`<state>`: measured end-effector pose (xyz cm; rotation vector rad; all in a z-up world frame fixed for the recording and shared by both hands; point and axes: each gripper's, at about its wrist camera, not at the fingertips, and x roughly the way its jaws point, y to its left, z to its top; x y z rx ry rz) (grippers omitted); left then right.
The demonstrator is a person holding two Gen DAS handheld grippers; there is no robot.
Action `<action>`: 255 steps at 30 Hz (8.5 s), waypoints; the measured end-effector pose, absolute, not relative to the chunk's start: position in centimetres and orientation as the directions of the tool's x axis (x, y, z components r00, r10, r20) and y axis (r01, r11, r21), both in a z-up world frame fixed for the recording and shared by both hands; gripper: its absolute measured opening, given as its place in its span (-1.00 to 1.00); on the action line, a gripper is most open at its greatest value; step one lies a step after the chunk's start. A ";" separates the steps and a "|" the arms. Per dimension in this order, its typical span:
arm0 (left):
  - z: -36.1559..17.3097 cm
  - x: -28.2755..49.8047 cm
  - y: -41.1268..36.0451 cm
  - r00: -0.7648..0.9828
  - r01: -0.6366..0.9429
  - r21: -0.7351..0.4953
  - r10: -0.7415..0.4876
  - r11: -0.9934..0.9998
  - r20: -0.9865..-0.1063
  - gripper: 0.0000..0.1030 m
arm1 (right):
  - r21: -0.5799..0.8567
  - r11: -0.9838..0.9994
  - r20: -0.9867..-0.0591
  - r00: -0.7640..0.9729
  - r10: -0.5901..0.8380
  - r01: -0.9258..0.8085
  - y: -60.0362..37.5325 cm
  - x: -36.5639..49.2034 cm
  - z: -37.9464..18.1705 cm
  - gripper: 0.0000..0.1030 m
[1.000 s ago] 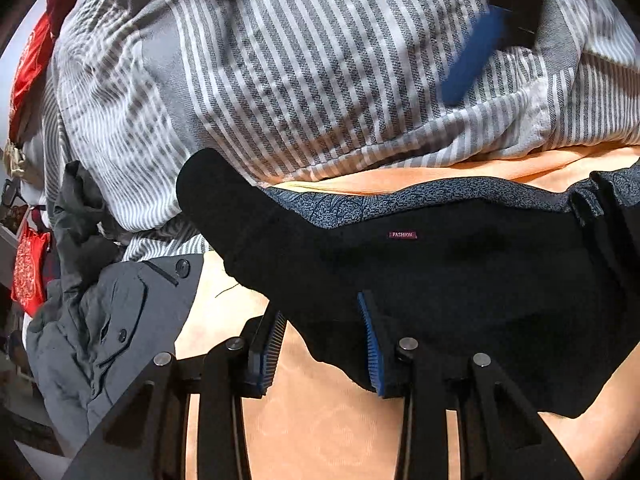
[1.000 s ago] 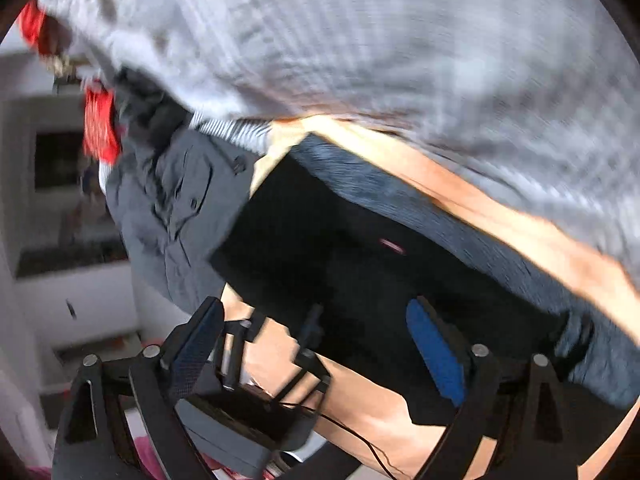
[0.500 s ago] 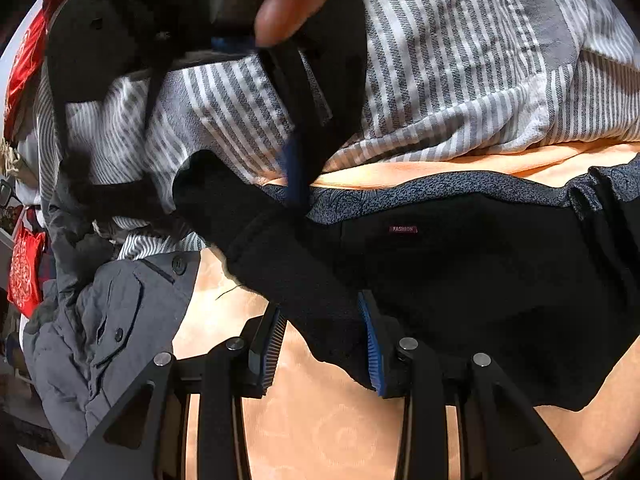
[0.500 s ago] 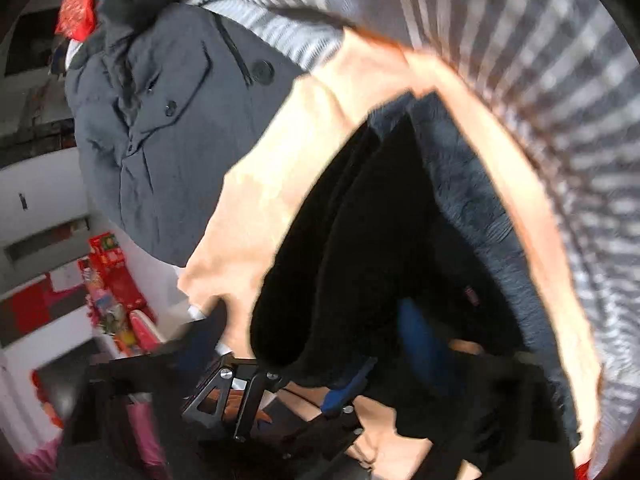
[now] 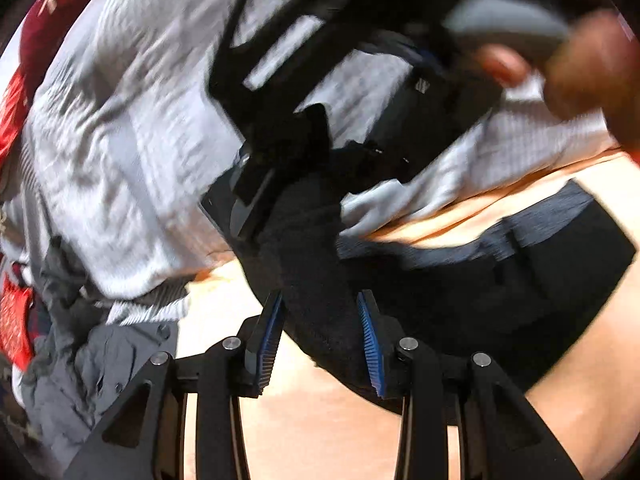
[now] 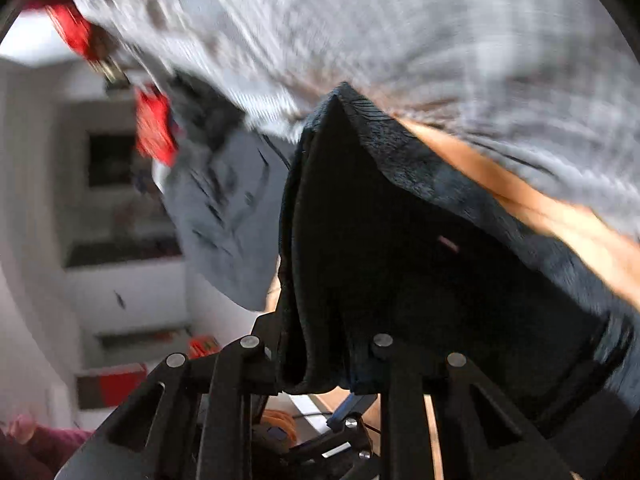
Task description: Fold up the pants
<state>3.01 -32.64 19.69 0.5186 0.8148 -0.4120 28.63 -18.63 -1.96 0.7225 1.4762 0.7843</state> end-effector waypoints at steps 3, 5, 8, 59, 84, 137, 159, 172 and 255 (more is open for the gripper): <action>21.4 1.6 -35.7 0.595 0.589 0.240 -0.212 0.772 -0.776 -0.27 | 0.865 0.501 -0.501 0.074 0.862 0.029 -23.5 25.8 -1.1 -0.54; 22.4 0.6 -38.0 0.576 0.623 0.223 -0.248 0.750 -0.779 -0.27 | 0.889 0.455 -0.457 0.162 0.875 0.051 -27.0 23.4 -0.7 -0.54; 23.1 -1.2 -41.7 0.552 0.677 0.212 -0.296 0.704 -0.780 -0.27 | 0.909 0.409 -0.414 0.279 0.866 0.079 -32.4 19.6 -0.4 -0.54; 11.7 3.4 -45.7 0.183 0.447 0.027 -0.062 0.894 -0.981 0.04 | 0.629 0.609 -0.777 0.373 0.507 0.484 -54.8 4.1 -11.6 -0.92; 8.2 3.7 -47.5 0.155 0.405 0.001 -0.067 0.914 -0.986 0.43 | 0.515 0.775 -0.857 0.246 0.453 0.366 -48.2 5.5 -12.0 0.14; 6.5 4.4 -46.4 0.165 0.387 0.019 -0.049 0.922 -0.985 0.67 | 0.451 0.794 -0.880 0.355 0.317 0.408 -51.4 13.6 -10.4 0.12; 6.6 4.0 -47.2 0.172 0.406 0.040 -0.033 0.913 -0.985 0.67 | 0.481 0.765 -0.869 0.352 0.348 0.428 -51.1 7.4 -7.9 -0.84; 6.1 4.0 -46.7 0.164 0.387 0.032 -0.034 0.921 -0.986 0.87 | 0.473 0.791 -0.878 0.279 0.388 0.389 -46.3 5.4 -10.4 -0.27; 2.4 10.5 -39.9 -0.260 0.493 -0.363 -0.264 0.791 -0.929 0.98 | 0.792 0.517 -0.593 0.212 0.777 0.323 -55.6 7.4 -18.7 0.64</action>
